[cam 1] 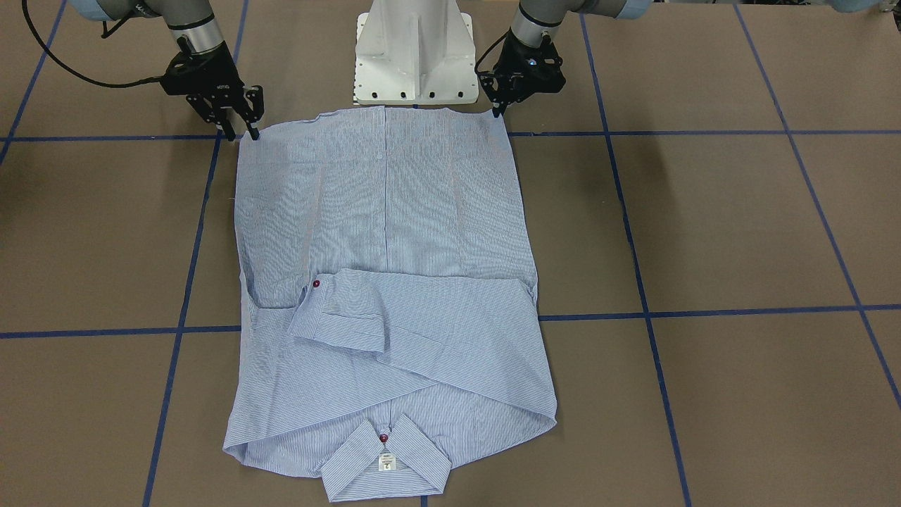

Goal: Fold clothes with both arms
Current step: 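Lower both grippers onto the near hem corners and grasp them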

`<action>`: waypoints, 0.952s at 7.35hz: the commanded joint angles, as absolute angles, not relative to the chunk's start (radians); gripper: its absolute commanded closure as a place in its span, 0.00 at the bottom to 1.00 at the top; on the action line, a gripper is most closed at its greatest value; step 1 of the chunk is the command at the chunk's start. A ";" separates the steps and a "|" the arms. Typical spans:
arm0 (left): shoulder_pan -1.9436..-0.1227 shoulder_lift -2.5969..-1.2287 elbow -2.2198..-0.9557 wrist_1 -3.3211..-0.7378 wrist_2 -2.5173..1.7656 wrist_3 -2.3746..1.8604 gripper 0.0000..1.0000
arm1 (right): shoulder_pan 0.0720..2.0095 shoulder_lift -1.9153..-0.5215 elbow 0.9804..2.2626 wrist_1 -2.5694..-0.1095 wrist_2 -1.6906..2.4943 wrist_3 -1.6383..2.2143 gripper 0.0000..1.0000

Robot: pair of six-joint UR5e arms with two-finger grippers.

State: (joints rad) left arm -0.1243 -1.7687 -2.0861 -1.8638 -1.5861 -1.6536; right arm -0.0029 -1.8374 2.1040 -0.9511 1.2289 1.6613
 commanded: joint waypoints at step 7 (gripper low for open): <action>-0.124 -1.769 -2.086 -1.864 -1.586 -1.654 1.00 | -0.008 -1.827 2.102 -0.951 1.230 1.661 1.00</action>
